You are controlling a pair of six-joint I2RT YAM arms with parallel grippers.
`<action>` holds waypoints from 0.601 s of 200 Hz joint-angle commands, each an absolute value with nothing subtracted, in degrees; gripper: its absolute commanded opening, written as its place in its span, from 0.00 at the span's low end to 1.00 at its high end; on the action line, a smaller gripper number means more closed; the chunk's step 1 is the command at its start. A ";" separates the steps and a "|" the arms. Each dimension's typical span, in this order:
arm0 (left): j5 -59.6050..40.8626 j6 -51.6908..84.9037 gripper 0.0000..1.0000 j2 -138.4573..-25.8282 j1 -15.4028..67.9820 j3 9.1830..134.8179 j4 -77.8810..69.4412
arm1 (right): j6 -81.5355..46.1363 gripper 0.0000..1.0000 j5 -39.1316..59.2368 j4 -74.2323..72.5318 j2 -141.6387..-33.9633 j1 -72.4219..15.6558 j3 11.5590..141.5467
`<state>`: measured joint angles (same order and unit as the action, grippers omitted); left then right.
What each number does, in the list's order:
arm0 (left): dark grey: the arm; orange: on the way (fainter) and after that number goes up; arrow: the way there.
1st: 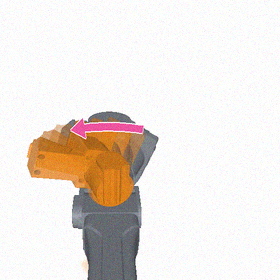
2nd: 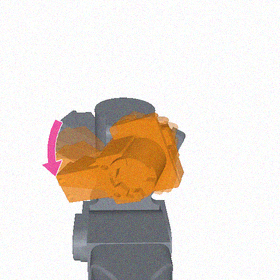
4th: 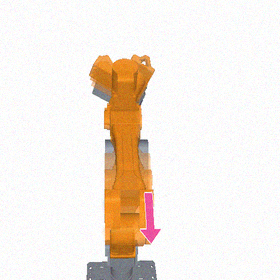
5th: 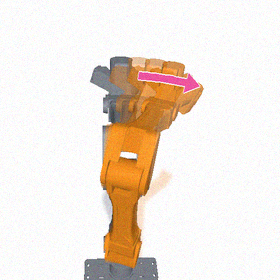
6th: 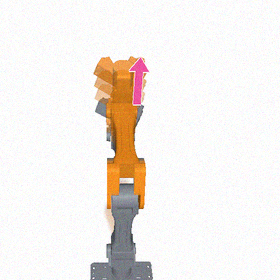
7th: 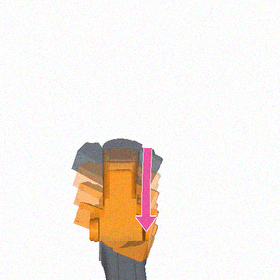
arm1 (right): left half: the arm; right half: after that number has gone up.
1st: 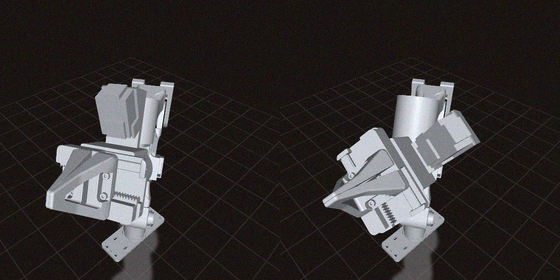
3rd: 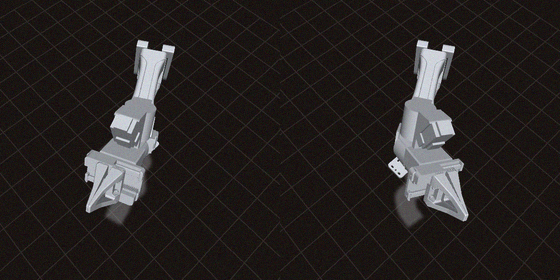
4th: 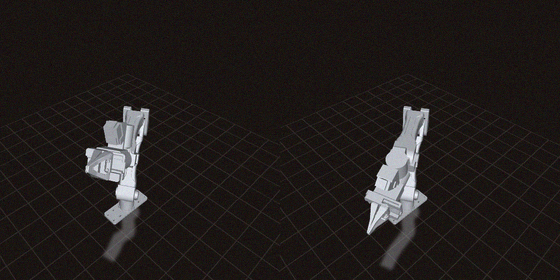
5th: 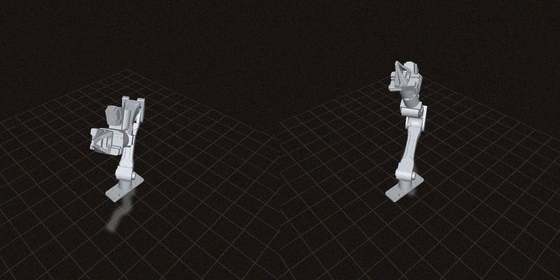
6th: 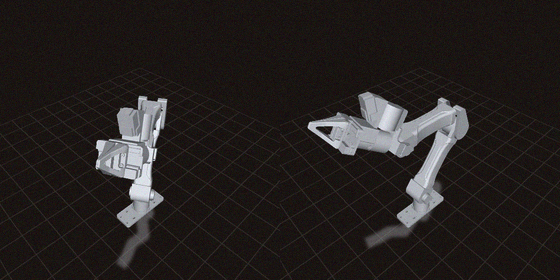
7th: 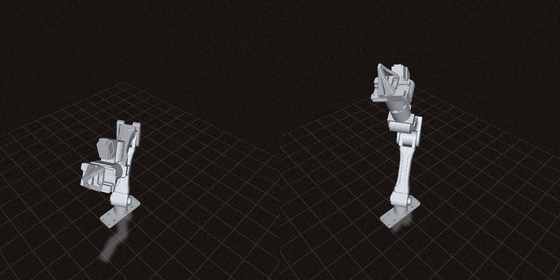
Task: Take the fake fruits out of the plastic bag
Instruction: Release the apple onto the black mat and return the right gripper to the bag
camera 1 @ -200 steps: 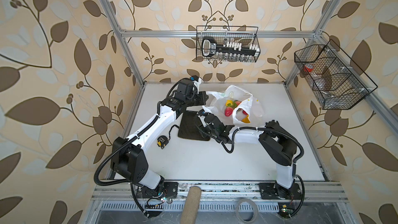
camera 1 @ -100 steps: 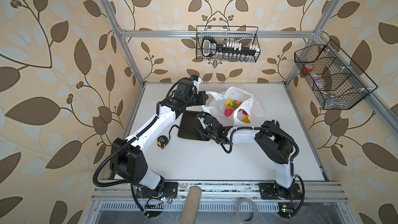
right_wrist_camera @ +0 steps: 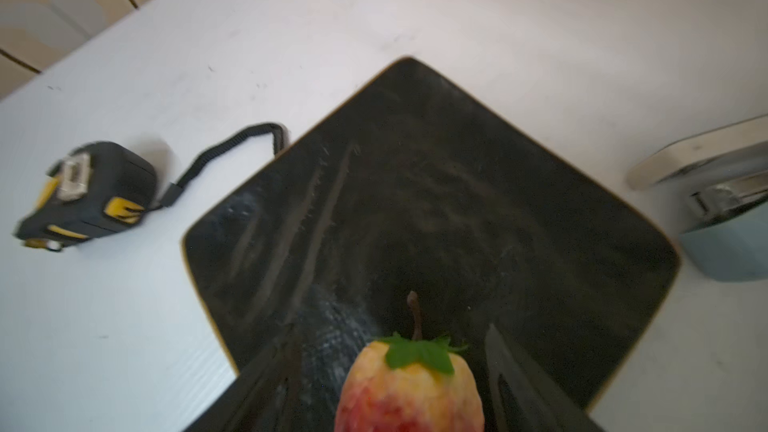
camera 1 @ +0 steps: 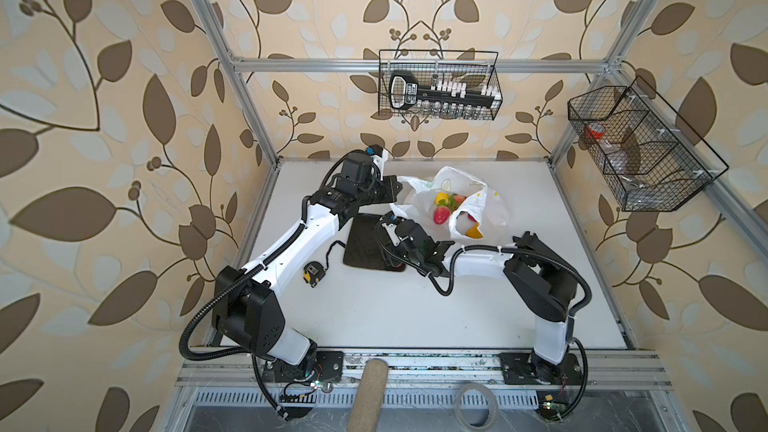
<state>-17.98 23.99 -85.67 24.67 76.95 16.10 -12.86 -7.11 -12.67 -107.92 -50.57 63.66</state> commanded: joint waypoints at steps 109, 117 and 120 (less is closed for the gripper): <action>-19.84 22.71 0.00 -83.01 24.37 77.44 16.59 | -4.86 0.51 -13.25 -8.67 -66.10 -58.33 46.41; -20.06 22.76 0.00 -81.43 24.38 77.17 16.70 | -5.52 0.48 -15.18 -8.95 -66.37 -57.94 48.09; -20.14 22.76 0.00 -81.16 24.39 77.01 16.70 | -5.73 0.47 -16.40 -8.97 -66.70 -57.84 48.67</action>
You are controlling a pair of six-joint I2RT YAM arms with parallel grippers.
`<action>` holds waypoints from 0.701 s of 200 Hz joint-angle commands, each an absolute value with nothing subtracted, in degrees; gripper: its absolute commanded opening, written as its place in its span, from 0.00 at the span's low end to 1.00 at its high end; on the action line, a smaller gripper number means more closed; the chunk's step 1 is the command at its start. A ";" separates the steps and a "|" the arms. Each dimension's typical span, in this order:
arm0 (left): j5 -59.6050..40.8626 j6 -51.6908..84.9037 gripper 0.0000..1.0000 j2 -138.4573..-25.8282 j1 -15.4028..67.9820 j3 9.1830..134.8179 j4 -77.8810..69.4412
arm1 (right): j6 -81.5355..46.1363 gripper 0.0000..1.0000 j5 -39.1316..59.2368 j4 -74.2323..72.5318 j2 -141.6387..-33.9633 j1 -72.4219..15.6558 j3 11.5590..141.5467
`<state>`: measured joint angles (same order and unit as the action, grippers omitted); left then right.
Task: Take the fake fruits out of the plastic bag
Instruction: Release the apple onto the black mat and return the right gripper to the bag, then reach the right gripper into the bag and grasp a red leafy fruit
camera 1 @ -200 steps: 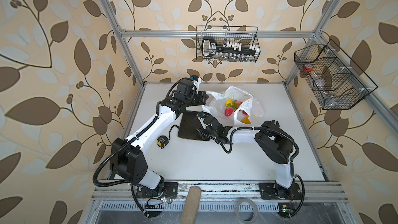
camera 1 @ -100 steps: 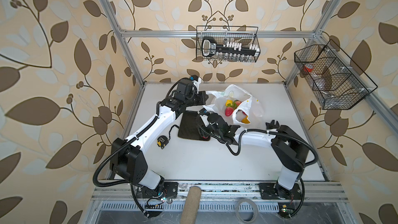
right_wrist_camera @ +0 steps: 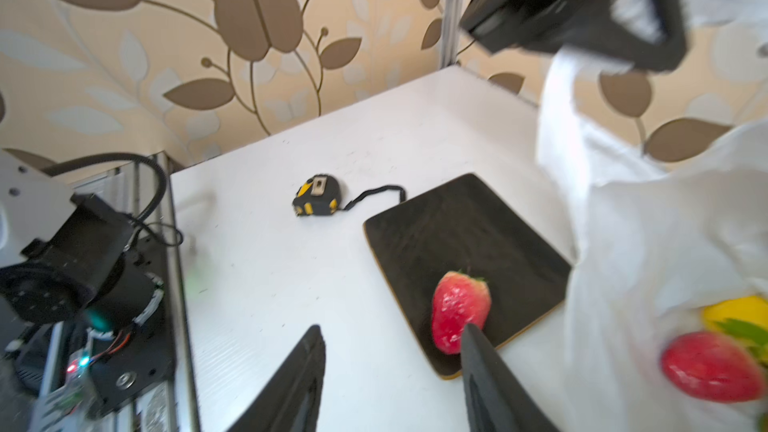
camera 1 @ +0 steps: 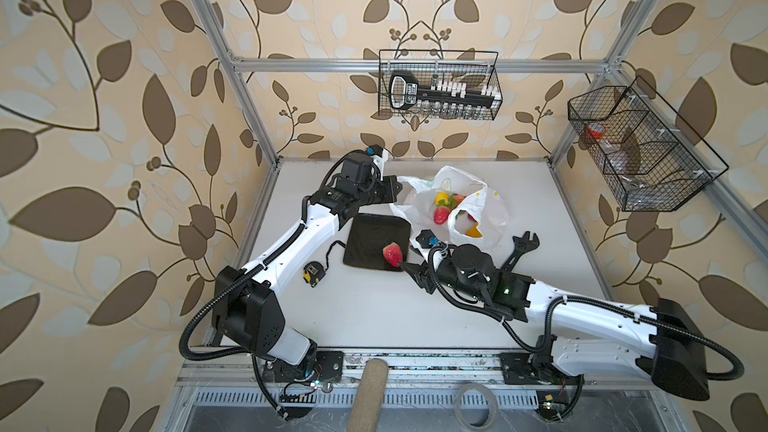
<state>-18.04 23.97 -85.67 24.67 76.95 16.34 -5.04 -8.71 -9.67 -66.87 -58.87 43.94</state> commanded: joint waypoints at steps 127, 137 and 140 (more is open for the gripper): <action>-22.42 23.36 0.00 -78.18 24.82 72.88 17.49 | -34.30 0.45 -25.02 3.31 -79.75 -37.79 51.31; -23.09 23.55 0.00 -77.71 25.37 72.18 17.45 | -36.03 0.51 -25.09 4.13 -80.81 -36.52 51.25; -23.26 23.55 0.00 -77.55 25.64 71.97 17.45 | -36.63 0.52 -25.00 4.35 -81.24 -36.17 51.24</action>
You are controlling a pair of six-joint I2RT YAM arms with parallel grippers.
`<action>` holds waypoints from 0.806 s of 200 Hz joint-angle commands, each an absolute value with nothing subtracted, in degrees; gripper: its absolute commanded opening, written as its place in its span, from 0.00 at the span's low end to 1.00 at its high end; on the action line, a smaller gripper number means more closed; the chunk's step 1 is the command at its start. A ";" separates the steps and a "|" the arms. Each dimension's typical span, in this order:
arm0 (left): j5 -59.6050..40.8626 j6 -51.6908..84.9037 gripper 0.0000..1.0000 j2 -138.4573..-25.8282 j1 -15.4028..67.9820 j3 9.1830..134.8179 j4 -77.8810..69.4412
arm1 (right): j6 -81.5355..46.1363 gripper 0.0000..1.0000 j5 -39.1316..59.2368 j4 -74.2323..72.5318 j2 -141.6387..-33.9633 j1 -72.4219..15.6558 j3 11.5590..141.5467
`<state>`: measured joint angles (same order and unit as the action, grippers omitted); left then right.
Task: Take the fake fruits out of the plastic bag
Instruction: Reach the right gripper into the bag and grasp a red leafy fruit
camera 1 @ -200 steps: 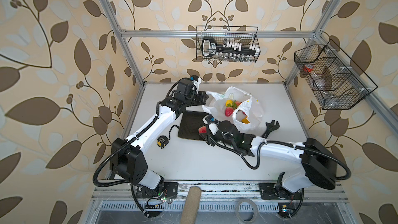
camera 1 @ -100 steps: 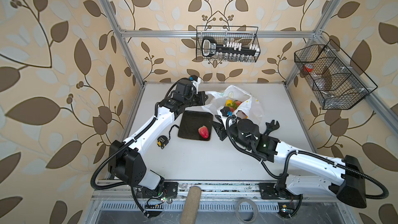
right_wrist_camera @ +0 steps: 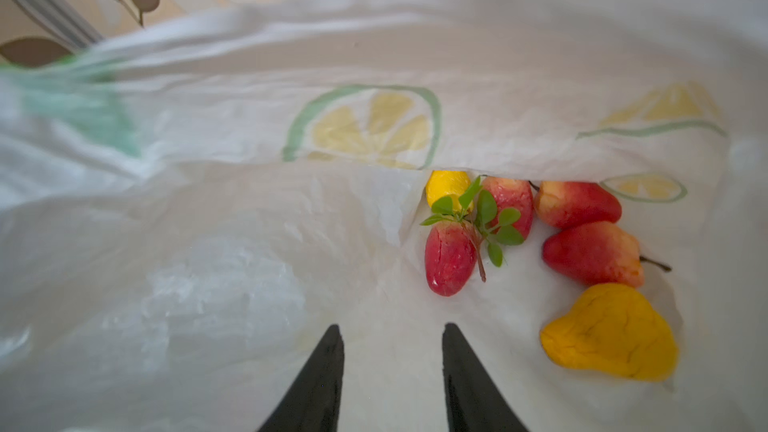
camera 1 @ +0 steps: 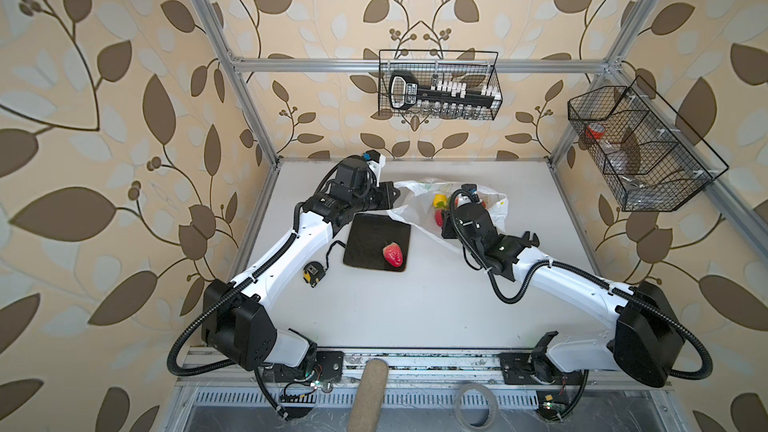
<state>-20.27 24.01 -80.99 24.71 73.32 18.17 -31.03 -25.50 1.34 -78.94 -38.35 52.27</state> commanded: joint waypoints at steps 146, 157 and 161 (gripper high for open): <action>-23.29 25.47 0.00 -72.43 29.36 65.62 17.07 | -36.66 0.70 -17.30 0.32 -108.95 -27.25 67.67; -23.29 25.49 0.00 -72.17 29.43 65.53 17.19 | -36.36 0.70 -17.57 0.88 -110.41 -27.15 68.87; -23.29 25.41 0.00 -72.11 29.44 65.48 17.18 | -36.22 0.70 -17.81 1.11 -111.03 -27.06 69.28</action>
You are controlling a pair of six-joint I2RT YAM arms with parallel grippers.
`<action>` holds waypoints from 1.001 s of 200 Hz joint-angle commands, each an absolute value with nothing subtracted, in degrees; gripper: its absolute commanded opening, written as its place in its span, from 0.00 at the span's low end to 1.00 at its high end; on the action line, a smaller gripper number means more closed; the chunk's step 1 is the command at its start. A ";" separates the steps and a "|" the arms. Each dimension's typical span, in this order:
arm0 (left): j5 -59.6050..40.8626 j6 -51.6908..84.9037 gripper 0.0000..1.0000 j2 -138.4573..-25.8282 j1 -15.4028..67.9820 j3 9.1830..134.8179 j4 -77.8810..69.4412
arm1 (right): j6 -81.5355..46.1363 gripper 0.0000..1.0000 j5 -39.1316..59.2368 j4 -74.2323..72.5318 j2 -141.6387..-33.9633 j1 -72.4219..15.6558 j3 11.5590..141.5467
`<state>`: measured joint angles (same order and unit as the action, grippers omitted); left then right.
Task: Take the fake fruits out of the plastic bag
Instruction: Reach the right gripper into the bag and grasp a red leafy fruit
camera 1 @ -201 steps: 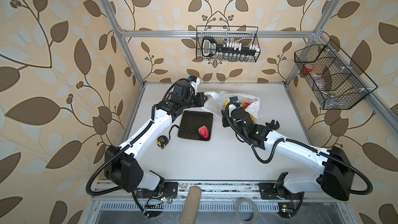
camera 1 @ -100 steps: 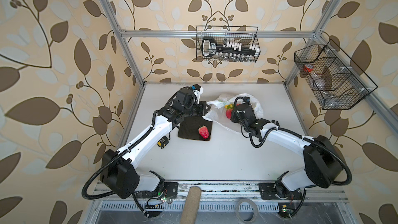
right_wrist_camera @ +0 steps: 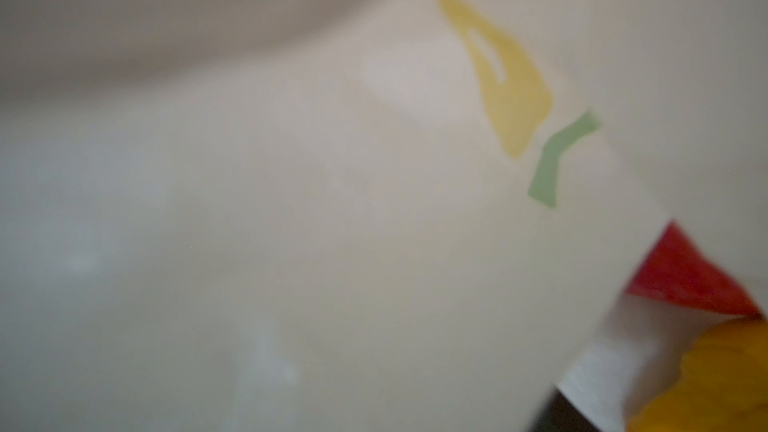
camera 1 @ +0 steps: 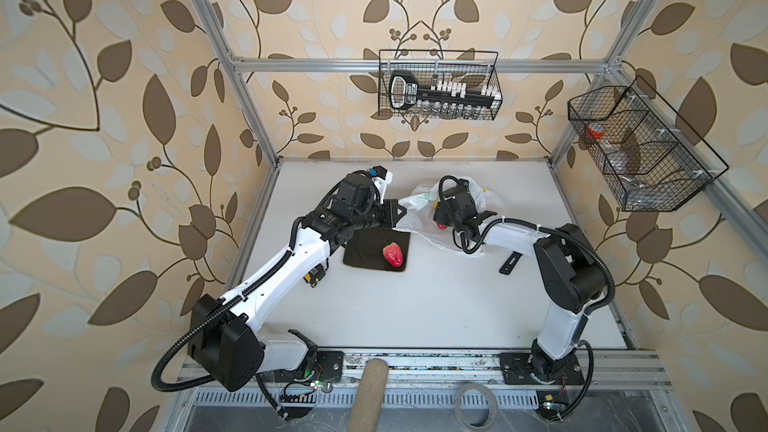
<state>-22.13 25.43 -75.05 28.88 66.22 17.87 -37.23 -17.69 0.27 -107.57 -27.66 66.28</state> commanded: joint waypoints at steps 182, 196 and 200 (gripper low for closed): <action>-18.66 26.97 0.00 -72.84 29.42 65.51 17.37 | -35.29 0.32 -13.07 -0.23 -105.63 -26.52 64.71; -18.07 27.24 0.00 -73.36 29.43 65.89 17.12 | -35.38 0.32 -12.17 -1.25 -101.80 -27.12 61.76; -17.93 27.37 0.00 -73.54 29.44 65.99 17.00 | -35.29 0.32 -11.88 -1.55 -100.71 -27.29 60.80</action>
